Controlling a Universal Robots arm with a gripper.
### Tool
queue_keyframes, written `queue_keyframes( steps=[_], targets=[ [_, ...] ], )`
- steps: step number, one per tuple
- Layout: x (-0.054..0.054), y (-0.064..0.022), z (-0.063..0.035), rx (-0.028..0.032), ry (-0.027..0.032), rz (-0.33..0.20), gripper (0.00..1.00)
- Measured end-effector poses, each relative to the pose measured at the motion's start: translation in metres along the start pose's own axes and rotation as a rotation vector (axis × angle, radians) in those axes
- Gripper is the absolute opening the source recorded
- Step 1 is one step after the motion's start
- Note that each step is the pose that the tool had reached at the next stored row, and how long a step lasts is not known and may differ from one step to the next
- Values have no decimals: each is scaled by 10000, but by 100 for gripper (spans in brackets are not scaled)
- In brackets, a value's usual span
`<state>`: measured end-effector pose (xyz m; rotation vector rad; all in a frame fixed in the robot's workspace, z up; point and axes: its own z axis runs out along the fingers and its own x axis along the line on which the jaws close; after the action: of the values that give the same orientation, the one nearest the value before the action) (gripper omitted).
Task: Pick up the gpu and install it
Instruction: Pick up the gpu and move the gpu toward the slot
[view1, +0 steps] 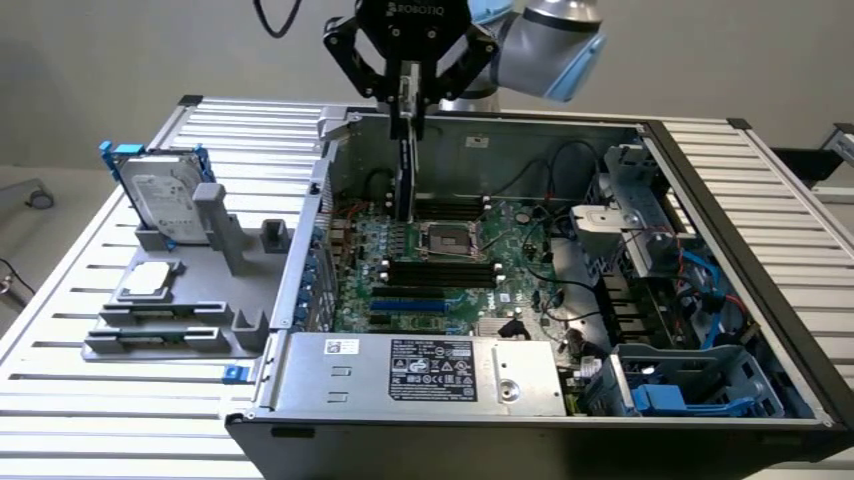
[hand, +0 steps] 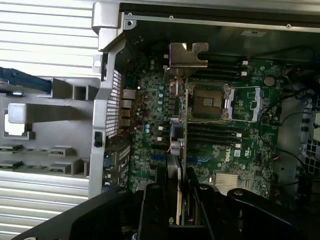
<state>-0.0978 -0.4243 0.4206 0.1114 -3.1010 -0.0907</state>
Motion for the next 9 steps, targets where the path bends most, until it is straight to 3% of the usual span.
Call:
queue_keyframes(
  steps=[9],
  targets=[
    [-312,-30,152,-8,-12,212,26]
  ],
)
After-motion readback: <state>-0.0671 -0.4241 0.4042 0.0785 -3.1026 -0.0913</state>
